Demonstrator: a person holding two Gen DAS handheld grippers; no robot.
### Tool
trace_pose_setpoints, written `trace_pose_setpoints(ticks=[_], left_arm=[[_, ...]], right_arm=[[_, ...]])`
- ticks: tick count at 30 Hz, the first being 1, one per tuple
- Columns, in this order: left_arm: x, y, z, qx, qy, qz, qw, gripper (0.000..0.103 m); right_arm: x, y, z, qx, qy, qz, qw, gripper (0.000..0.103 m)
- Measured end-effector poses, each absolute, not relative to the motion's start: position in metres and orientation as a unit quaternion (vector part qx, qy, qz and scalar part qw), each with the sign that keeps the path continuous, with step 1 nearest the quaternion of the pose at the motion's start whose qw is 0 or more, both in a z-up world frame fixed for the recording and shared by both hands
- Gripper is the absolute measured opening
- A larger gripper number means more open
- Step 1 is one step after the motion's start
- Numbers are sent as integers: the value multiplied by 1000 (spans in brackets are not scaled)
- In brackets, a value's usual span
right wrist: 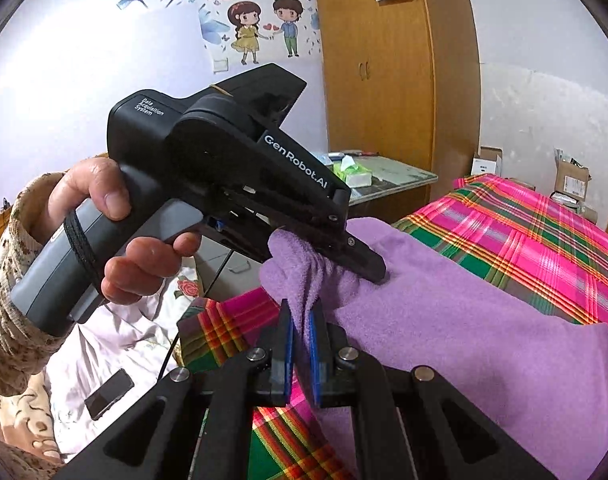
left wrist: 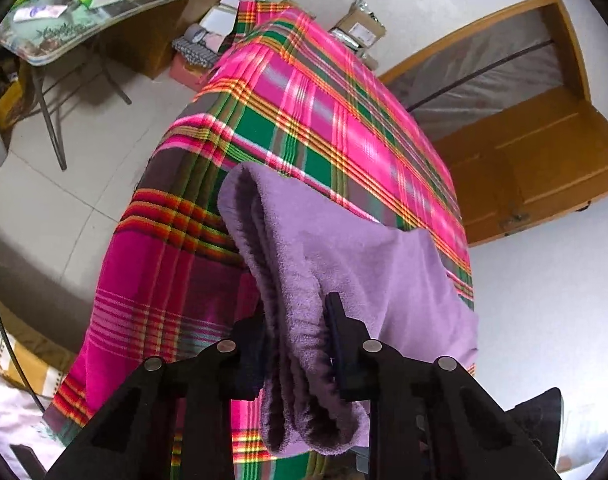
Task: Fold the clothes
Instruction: 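Lift the held garment edge with both grippers together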
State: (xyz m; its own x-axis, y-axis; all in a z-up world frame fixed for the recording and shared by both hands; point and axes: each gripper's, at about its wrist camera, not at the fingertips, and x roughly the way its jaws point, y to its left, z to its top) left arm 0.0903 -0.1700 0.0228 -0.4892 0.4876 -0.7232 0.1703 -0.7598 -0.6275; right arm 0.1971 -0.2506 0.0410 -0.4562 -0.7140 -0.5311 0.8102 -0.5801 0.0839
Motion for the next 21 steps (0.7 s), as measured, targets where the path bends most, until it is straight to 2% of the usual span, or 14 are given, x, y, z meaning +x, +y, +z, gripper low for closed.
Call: trace_pose_setpoints(ticks=[10,21], left_arm=[[103,-147,56,-483,-284,825,77,27],[99,-103,83,-466,-246,845,95,27]], right_arm=[[211,-231,58,240,61,-850,464,7],[221,-189,74,216,21,-866,450,7]])
